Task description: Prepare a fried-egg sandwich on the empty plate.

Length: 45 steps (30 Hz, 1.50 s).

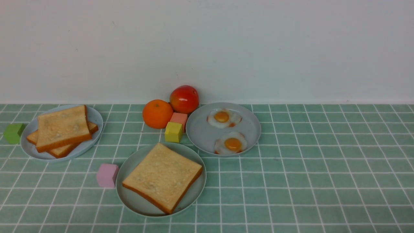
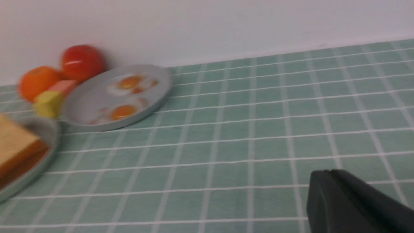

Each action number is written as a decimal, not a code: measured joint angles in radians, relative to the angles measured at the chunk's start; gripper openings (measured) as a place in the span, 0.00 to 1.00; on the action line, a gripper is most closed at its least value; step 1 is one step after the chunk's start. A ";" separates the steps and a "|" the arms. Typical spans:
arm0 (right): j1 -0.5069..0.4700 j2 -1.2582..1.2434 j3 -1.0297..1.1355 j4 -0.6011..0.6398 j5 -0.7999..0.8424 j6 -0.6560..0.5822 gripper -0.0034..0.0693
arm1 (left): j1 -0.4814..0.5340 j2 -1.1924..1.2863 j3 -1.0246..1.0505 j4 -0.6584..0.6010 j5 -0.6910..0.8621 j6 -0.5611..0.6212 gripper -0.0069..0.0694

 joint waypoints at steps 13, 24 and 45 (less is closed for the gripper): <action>-0.054 -0.069 0.006 0.089 0.161 -0.208 0.03 | 0.000 0.001 0.000 0.001 0.008 0.000 0.08; -0.054 -0.069 0.003 0.181 0.178 -0.382 0.03 | 0.000 0.001 0.000 0.001 0.008 0.000 0.09; -0.054 -0.069 0.001 0.182 0.183 -0.383 0.04 | 0.000 0.001 0.000 0.006 0.008 0.000 0.10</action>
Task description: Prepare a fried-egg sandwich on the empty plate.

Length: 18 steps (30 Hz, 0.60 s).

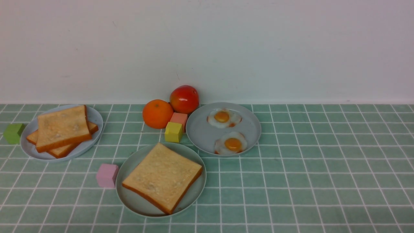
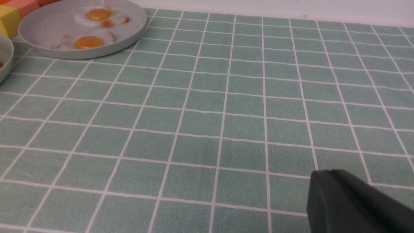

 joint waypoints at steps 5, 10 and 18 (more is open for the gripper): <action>0.000 0.000 0.000 0.000 0.002 0.000 0.05 | 0.060 0.000 0.005 -0.007 -0.058 0.013 0.08; 0.000 0.000 0.000 -0.001 0.002 0.000 0.05 | 0.324 0.000 0.009 -0.173 -0.201 0.162 0.07; 0.000 0.000 0.000 0.000 0.002 0.000 0.06 | 0.680 -0.029 0.063 -0.321 -0.108 0.281 0.07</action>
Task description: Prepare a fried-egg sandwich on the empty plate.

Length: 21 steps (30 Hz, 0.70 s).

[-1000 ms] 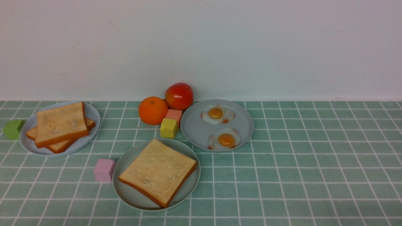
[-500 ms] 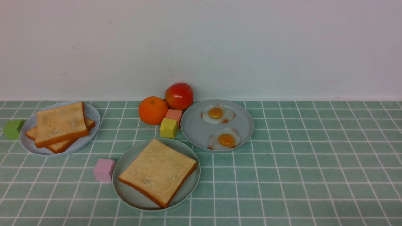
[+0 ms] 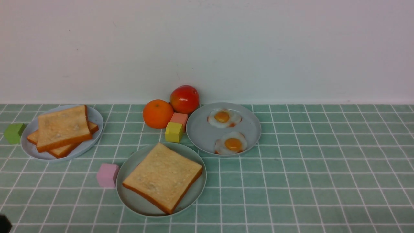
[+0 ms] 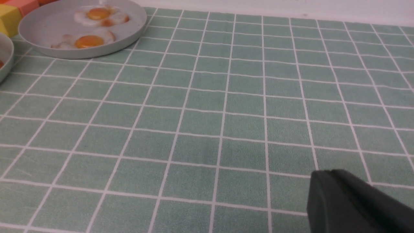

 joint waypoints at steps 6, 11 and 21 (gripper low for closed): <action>0.000 0.000 0.000 0.000 0.000 0.000 0.07 | 0.036 -0.003 0.054 -0.007 0.145 -0.001 0.07; 0.000 0.000 0.000 0.000 0.000 0.000 0.08 | 0.036 -0.003 0.057 -0.007 0.161 -0.001 0.07; 0.000 0.000 0.000 0.000 0.000 0.000 0.09 | 0.036 -0.003 0.057 -0.007 0.156 -0.003 0.07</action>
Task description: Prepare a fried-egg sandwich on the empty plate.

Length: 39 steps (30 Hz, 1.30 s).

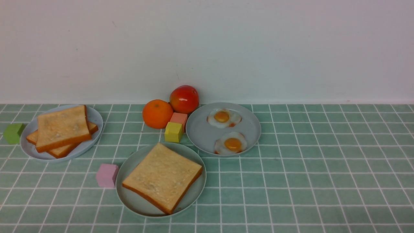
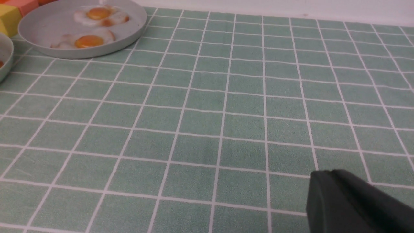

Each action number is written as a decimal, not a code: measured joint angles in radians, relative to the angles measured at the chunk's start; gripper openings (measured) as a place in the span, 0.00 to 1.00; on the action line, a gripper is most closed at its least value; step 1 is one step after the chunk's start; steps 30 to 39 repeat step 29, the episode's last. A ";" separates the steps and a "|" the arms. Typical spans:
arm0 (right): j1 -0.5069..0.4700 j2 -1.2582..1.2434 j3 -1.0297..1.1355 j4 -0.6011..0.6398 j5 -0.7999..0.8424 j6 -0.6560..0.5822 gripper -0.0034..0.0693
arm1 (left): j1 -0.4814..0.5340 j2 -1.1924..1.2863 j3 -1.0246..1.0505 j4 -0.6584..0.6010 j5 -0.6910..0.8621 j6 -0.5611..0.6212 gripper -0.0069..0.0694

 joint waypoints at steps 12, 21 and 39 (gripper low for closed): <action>0.000 0.000 0.000 0.000 0.000 0.000 0.11 | 0.000 0.000 0.000 -0.001 -0.003 0.000 0.07; 0.000 0.000 0.000 0.000 0.000 0.000 0.12 | 0.000 0.000 0.000 0.000 -0.004 0.000 0.07; 0.000 0.000 0.000 0.000 0.000 0.000 0.14 | 0.000 0.000 0.000 0.000 -0.004 0.000 0.07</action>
